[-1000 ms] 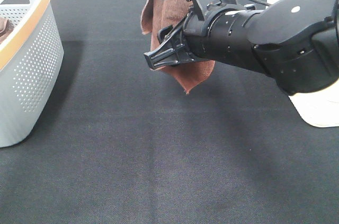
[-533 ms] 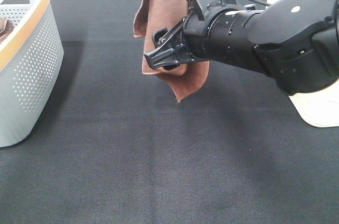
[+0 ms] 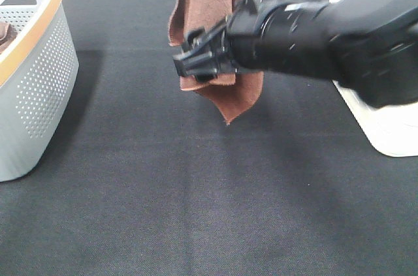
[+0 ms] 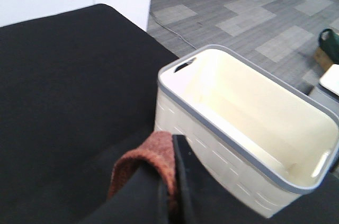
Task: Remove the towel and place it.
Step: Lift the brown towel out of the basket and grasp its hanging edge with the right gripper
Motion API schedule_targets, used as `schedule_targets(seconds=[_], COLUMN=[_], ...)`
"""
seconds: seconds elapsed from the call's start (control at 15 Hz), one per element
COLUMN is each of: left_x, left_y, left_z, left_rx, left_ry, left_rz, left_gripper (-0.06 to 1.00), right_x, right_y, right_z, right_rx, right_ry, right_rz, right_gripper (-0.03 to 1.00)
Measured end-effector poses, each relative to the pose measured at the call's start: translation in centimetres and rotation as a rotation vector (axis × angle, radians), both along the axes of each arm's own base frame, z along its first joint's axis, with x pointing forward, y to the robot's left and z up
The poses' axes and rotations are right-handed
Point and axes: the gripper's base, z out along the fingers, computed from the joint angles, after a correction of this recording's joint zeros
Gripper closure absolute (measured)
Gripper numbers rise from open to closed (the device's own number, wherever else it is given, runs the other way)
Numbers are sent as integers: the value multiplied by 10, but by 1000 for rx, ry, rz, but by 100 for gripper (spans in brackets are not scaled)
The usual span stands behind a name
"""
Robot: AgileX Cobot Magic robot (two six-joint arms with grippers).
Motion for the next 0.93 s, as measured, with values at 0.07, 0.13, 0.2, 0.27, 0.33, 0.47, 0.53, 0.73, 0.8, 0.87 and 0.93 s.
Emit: schedule_targets(seconds=[0.07,0.13,0.2,0.27,0.33,0.47,0.53,0.73,0.8,0.87,0.93], left_x=[1,2,2,3,3,2,2,2,1,1,1], left_y=[1,1,1,1,1,1,1,1,1,1,1], left_z=[0,1,2,3,3,4,4,3,2,1,1], left_rx=[3,1,-6,-13,-18,-24,-26,-25,-19,-14,-10], left_ry=[-11,-23,-30,-37,-36,-33,-32,-23,-15,-9,-4], left_rz=[13,21,24,27,25,23,22,20,17,15,13], left_gripper=[94,94,94,94,94,94,94,94,94,94,94], right_x=[-4,-8,-12,-17,-18,-18,-15,-5,0,3,7], right_y=[1,2,4,8,9,15,20,33,38,42,43], right_z=[5,9,10,9,9,16,20,18,11,4,-4], right_rx=[22,40,48,35,24,2,0,-12,-24,-38,-52], right_ry=[8,20,36,50,50,15,-1,-1,12,27,33], right_rz=[32,69,118,194,225,284,309,328,328,328,305], right_gripper=[19,19,19,20,20,20,20,20,20,20,20])
